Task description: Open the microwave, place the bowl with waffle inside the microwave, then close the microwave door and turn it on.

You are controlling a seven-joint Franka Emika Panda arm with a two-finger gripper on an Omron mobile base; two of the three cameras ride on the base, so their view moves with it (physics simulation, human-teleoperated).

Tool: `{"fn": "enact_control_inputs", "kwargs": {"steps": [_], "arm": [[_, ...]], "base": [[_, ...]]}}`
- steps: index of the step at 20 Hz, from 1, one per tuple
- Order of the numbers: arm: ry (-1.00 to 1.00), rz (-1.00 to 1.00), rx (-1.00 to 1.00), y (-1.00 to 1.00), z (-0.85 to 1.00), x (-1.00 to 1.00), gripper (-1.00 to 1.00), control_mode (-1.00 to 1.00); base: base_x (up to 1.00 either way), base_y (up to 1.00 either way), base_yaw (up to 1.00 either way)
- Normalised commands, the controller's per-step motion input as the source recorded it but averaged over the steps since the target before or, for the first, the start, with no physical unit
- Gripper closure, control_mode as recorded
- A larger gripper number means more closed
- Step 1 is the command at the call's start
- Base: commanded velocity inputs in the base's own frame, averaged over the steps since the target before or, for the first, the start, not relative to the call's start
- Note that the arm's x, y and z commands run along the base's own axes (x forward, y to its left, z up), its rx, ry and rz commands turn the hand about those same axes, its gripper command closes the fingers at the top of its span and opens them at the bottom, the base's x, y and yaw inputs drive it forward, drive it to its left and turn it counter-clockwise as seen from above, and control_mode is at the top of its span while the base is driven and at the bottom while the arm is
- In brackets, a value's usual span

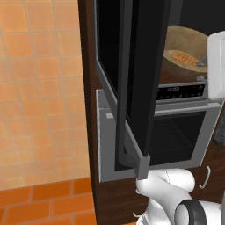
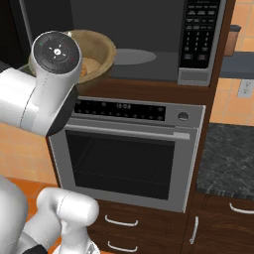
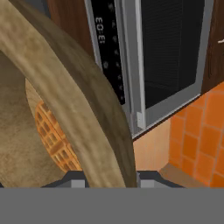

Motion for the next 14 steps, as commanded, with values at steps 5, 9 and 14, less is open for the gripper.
{"fn": "enact_control_inputs", "kwargs": {"steps": [5,9,14], "arm": [[-0.18,-0.07,0.04,0.24,0.00,0.56,1.00,-1.00],[-0.13,-0.10,0.05,0.13,0.00,0.76,1.00,-1.00],[0.00,-0.07,0.07,0.00,0.00,0.75,1.00,-1.00]], "base": [[0.00,0.00,0.00],[0.00,0.00,0.00],[0.00,0.00,0.00]]}}
